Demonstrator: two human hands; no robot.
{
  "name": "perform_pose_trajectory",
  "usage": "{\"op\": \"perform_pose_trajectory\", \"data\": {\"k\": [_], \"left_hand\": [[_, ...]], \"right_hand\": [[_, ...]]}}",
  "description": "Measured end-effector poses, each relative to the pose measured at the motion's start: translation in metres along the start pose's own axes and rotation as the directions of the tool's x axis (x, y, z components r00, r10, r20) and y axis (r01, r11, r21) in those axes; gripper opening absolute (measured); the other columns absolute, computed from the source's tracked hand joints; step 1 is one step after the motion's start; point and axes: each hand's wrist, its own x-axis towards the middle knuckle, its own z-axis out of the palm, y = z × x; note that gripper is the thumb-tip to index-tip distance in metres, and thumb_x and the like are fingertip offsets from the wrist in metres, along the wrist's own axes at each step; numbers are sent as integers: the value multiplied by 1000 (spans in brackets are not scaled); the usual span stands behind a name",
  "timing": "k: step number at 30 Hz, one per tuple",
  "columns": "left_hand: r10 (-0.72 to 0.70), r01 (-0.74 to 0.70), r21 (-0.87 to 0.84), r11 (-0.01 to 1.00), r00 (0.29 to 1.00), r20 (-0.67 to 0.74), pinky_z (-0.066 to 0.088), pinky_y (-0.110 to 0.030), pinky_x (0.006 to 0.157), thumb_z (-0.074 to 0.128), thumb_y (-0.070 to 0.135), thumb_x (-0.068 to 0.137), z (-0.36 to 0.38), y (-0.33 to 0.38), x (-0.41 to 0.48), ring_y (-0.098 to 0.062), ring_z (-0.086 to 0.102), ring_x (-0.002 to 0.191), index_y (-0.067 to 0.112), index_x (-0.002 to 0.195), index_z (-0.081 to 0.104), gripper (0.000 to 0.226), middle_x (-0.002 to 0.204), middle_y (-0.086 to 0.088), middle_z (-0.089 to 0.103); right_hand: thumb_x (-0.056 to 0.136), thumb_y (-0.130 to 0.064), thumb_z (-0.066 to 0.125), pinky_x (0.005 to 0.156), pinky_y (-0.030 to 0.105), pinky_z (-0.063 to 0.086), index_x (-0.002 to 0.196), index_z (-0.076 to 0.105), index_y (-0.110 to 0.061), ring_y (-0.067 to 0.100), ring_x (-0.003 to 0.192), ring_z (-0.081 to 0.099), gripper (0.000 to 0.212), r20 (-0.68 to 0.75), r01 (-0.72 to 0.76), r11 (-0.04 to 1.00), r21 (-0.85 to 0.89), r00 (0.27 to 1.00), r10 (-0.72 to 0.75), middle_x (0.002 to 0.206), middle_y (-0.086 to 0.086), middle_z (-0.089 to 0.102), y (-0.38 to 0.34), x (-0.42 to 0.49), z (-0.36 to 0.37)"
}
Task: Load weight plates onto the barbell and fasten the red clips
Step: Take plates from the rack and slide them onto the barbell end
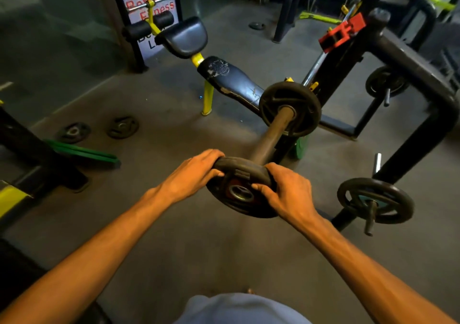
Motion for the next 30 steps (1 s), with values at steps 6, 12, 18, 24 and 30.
{"op": "perform_pose_trajectory", "data": {"k": [6,12,18,24,30], "left_hand": [[46,-41,71,997,997,-65,51,-35,83,57,33,99,6,-15,-1,-21,61,102,14,131,49,38,123,-3,56],[135,-133,60,989,991,-21,53,-35,81,55,37,100,5,-32,50,-20,61,100,15,132,48,39,122,-2,55],[89,-90,-25,996,996,-29,53,-43,79,58,31,99,12,-31,110,-25,61,101,17,130,50,34,122,-3,54],[-284,220,-524,823,958,-45,30,-21,113,55,46,99,31,-24,90,-6,34,143,24,150,42,57,157,3,37],[-322,320,-596,737,941,107,22,-39,120,46,80,82,53,0,81,-19,5,156,44,157,-7,99,169,5,-11]], "right_hand": [[89,-51,63,56,33,43,102,55,-27,20,87,64,28,-26,91,991,-101,995,-95,93,-5,66,3,11,7],[92,-53,59,57,29,36,106,57,-26,22,83,65,31,-98,8,988,-151,995,-23,92,-2,68,18,33,9],[94,-65,50,65,40,52,118,52,-33,21,94,62,40,-116,-237,960,-151,968,220,102,-5,65,38,66,6],[90,-68,57,98,40,51,145,41,-29,16,127,51,69,-179,-541,744,392,749,638,142,-1,49,10,30,36],[89,-70,54,118,43,33,161,15,-33,23,152,27,90,-57,-551,423,719,560,827,170,3,15,-20,40,55]]}}
